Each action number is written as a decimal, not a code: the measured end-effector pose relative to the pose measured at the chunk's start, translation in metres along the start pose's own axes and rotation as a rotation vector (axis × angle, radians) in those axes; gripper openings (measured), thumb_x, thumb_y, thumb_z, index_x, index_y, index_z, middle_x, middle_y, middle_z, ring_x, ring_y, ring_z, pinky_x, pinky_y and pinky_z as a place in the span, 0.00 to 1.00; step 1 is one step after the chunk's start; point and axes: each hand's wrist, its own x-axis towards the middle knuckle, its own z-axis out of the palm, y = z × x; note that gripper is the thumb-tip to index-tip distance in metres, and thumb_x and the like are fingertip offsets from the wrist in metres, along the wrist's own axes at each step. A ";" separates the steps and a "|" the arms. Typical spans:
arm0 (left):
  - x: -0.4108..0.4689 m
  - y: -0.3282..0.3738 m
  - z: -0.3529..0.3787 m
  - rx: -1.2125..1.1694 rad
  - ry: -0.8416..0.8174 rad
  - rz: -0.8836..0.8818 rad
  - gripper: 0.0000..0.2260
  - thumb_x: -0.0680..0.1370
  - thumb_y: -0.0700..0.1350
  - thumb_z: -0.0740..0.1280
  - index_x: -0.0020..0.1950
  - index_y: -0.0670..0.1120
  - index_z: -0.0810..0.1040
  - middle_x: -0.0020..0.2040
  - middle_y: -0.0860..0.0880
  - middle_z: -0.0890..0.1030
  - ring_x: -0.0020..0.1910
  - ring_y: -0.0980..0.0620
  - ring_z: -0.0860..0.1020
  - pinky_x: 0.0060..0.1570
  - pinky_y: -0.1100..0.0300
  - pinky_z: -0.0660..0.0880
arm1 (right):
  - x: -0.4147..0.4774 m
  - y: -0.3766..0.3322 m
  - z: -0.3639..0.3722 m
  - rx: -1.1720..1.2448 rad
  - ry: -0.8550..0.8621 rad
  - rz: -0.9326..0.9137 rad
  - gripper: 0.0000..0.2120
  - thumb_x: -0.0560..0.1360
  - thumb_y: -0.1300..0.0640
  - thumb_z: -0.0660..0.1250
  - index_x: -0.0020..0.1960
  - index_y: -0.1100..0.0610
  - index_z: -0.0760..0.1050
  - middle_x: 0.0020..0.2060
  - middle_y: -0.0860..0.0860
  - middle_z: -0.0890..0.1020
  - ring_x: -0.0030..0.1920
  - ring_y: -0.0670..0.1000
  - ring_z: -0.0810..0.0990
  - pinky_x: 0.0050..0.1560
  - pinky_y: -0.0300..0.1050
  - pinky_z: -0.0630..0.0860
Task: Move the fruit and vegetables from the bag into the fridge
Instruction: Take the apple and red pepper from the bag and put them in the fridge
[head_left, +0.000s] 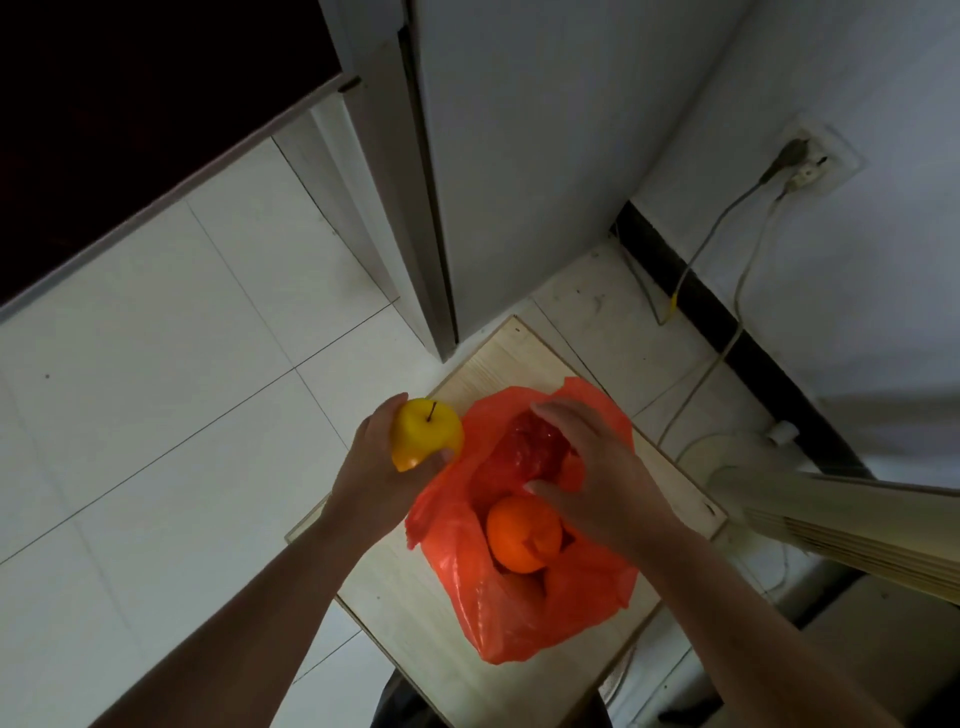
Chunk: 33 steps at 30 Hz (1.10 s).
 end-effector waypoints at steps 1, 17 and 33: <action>-0.003 0.004 -0.004 -0.015 0.004 0.011 0.33 0.71 0.50 0.72 0.72 0.51 0.61 0.68 0.49 0.67 0.57 0.55 0.66 0.49 0.59 0.68 | -0.005 -0.003 -0.004 0.000 0.009 -0.012 0.35 0.70 0.49 0.71 0.71 0.43 0.58 0.69 0.41 0.61 0.65 0.39 0.61 0.64 0.41 0.65; -0.156 0.116 -0.131 -0.215 -0.128 0.287 0.29 0.70 0.50 0.72 0.66 0.61 0.61 0.61 0.59 0.65 0.59 0.57 0.66 0.51 0.59 0.68 | -0.143 -0.165 -0.108 0.228 0.414 -0.017 0.36 0.66 0.54 0.76 0.70 0.50 0.64 0.60 0.47 0.67 0.59 0.47 0.73 0.54 0.45 0.79; -0.291 0.124 -0.144 -0.408 0.099 0.204 0.29 0.65 0.59 0.69 0.64 0.60 0.65 0.58 0.61 0.70 0.56 0.54 0.73 0.43 0.69 0.72 | -0.224 -0.197 -0.112 0.657 0.149 -0.067 0.31 0.67 0.60 0.75 0.61 0.39 0.65 0.58 0.41 0.73 0.53 0.37 0.77 0.49 0.39 0.79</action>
